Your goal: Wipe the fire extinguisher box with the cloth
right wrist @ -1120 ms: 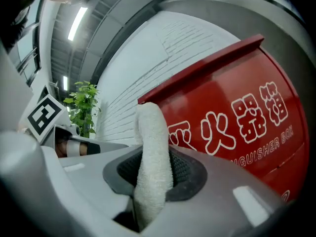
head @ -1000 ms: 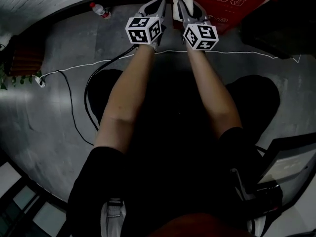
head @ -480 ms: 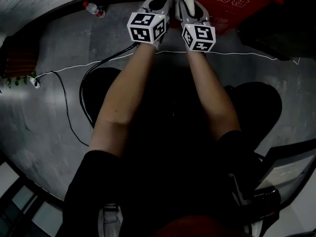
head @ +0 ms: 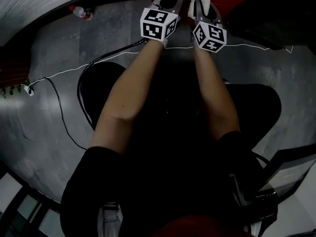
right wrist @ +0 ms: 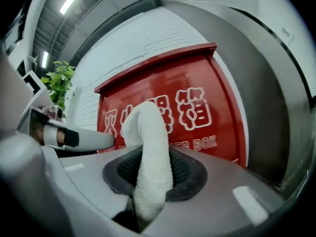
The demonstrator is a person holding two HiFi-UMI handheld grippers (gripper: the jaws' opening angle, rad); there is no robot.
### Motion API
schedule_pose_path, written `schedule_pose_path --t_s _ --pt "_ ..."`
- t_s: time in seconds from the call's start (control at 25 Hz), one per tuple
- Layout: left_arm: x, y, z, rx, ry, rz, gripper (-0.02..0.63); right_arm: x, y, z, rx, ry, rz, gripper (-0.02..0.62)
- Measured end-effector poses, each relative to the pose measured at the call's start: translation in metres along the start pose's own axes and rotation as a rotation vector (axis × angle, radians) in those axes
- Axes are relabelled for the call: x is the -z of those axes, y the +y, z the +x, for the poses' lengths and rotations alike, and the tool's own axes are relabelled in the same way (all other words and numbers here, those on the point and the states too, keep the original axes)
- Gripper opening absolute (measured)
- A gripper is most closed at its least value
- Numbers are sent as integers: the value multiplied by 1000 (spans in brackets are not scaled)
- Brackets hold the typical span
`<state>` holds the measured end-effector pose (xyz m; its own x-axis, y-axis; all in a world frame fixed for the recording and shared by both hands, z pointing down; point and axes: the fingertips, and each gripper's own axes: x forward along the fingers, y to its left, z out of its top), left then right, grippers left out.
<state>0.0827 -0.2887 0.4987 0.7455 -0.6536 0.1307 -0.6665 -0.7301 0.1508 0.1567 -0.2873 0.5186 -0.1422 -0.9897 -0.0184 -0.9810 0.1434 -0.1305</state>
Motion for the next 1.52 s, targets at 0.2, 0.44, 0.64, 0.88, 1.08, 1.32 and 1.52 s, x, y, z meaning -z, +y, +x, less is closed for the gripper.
schedule_pose_path --t_s 0.2,0.44,0.64,0.88,1.08,1.32,1.52 --pt "9 -30 20 49 8 6 3 -5 -65 -17 117 -13 40 99" --pt "19 -34 19 65 37 35 3 -6 -142 -40 289 -25 157 95" --pt "25 -11 5 17 51 19 3 -7 -162 -47 339 -23 159 94" --pt "33 25 -20 -49 59 20 3 -16 -61 -27 89 -86 147 94" --pt "30 54 -43 -121 22 -45 3 -2 48 -10 -145 -38 99 95" --pt "57 78 -72 -184 55 -109 3 54 106 1 -240 108 77 95" --pt "68 90 -79 -199 69 -130 3 89 131 13 -271 200 65 95"
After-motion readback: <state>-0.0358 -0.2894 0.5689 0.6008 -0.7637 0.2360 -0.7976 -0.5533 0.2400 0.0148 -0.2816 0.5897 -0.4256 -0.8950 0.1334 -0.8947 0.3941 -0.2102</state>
